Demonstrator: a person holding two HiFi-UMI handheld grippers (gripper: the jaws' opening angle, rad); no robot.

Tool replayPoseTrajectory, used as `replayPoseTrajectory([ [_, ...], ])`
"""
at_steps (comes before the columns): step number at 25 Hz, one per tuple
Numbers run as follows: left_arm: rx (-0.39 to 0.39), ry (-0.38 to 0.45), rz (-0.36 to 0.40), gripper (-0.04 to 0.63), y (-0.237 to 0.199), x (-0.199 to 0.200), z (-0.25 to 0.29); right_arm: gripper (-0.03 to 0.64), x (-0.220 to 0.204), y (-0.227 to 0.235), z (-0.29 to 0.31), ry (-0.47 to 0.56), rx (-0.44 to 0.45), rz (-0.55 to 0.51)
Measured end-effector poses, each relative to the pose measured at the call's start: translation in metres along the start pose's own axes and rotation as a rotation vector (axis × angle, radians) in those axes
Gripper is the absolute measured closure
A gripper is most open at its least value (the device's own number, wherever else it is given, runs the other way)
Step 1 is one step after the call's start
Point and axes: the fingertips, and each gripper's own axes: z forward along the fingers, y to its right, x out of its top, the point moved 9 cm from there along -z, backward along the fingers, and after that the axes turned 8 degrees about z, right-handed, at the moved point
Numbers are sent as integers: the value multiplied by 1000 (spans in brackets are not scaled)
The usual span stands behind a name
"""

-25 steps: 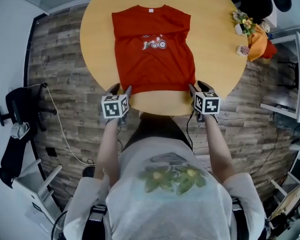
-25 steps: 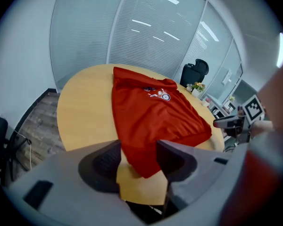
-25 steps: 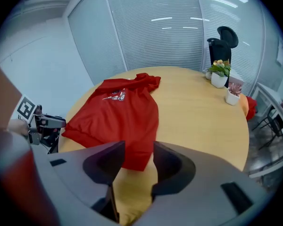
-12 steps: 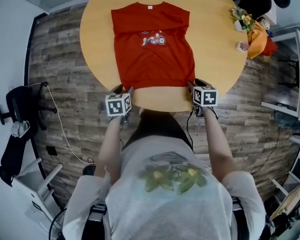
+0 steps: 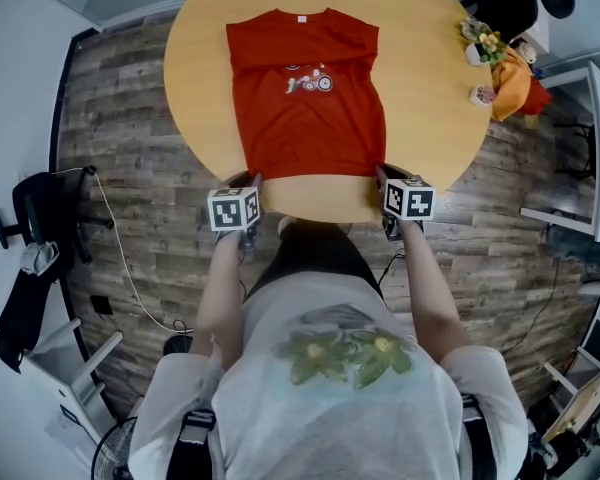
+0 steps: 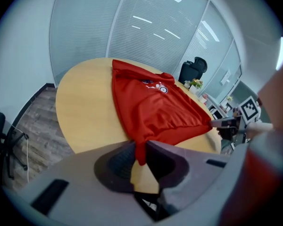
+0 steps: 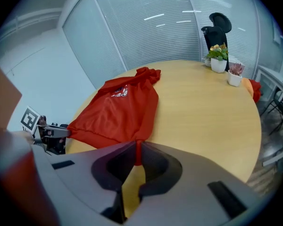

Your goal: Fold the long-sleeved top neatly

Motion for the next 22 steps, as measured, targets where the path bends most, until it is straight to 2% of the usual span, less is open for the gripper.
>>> replayPoseTrajectory([
  [10,2,153,61,534,7,13,-45,574,11,-26,-53,172,55,23],
  [16,-6,229,61,535,10,16,-71,574,16,-40,-80,262,107,66],
  [22,-9,310,71,537,13,25,-95,574,16,-50,-100,318,119,71],
])
